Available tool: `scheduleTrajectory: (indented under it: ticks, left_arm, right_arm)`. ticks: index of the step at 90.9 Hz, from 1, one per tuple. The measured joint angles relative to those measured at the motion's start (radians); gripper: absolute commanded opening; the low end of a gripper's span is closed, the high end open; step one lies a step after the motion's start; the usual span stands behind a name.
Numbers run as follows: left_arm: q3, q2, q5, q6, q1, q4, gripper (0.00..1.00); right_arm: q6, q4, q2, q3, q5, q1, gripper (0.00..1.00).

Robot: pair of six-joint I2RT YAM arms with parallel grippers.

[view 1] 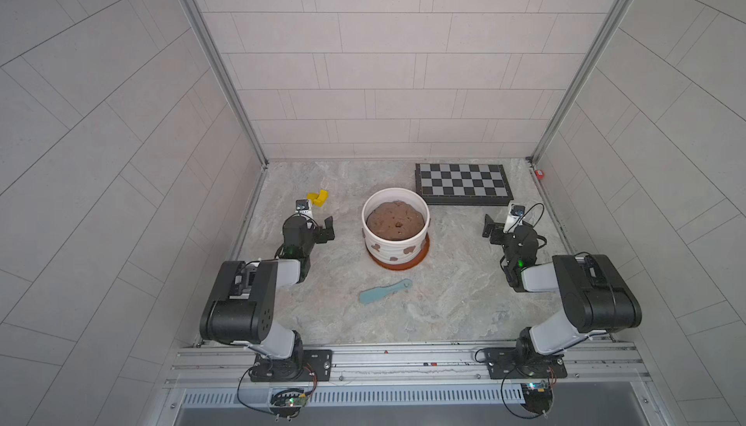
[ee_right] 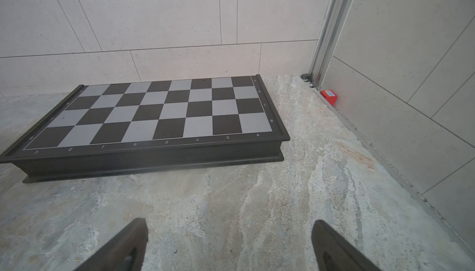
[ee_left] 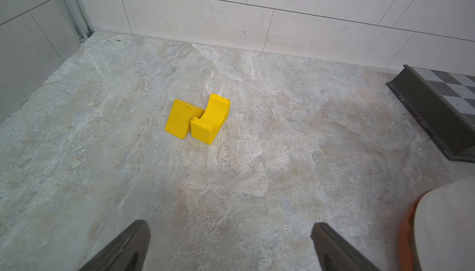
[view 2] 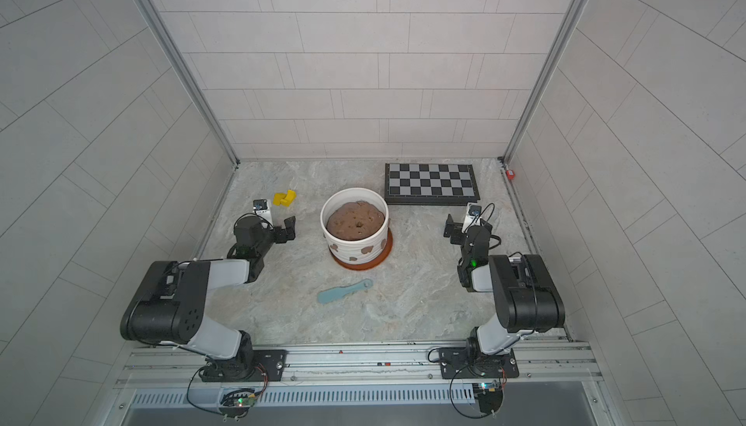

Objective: Scrub the dried mud off the ceramic pot
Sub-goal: Pick up the brush from the center of the board.

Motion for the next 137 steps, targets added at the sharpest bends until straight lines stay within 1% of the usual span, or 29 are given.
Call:
scheduleTrajectory:
  ticks: [50, 53, 59, 68, 72, 80, 89, 98, 105, 119, 128, 137]
  left_arm:
    - [0.000, -0.005, 0.003, 0.000, 0.000, -0.005, 1.00]
    - [0.000, -0.022, 0.008, 0.001, 0.000, -0.026, 1.00]
    - [0.002, -0.100, 0.011, -0.003, -0.002, -0.106, 1.00]
    - [0.014, -0.292, -0.002, -0.011, -0.023, -0.241, 1.00]
    - [0.027, -0.364, -0.020, -0.012, -0.051, -0.293, 1.00]
    - [0.080, -0.470, -0.073, -0.010, -0.156, -0.415, 1.00]
    - [0.155, -0.531, -0.125, -0.021, -0.272, -0.571, 1.00]
    - [0.216, -0.568, -0.153, -0.048, -0.380, -0.727, 1.00]
    - [0.261, -0.578, -0.145, -0.061, -0.446, -0.852, 1.00]
    - [0.320, -0.604, -0.062, -0.059, -0.538, -1.069, 1.00]
    - [0.315, -0.631, -0.014, -0.051, -0.595, -1.142, 1.00]
    - [0.285, -0.640, -0.014, -0.037, -0.672, -1.161, 1.00]
  right_arm:
    - [-0.001, -0.026, 0.000, 0.014, -0.023, 0.000, 1.00]
    - [0.000, -0.025, -0.002, 0.013, -0.021, 0.000, 1.00]
    - [-0.001, -0.053, -0.035, 0.010, -0.014, 0.000, 1.00]
    - [-0.008, -0.167, -0.182, 0.013, 0.015, 0.019, 1.00]
    - [-0.003, -0.222, -0.262, 0.022, 0.018, 0.032, 1.00]
    - [0.024, -0.334, -0.420, 0.064, 0.002, 0.051, 1.00]
    - [0.074, -0.450, -0.556, 0.109, -0.029, 0.069, 1.00]
    - [0.117, -0.592, -0.658, 0.146, -0.076, 0.097, 1.00]
    - [0.143, -0.723, -0.720, 0.178, -0.122, 0.124, 1.00]
    - [0.188, -0.959, -0.814, 0.207, -0.213, 0.194, 1.00]
    - [0.206, -1.095, -0.855, 0.207, -0.246, 0.262, 1.00]
    - [0.219, -1.204, -0.900, 0.204, -0.265, 0.327, 1.00]
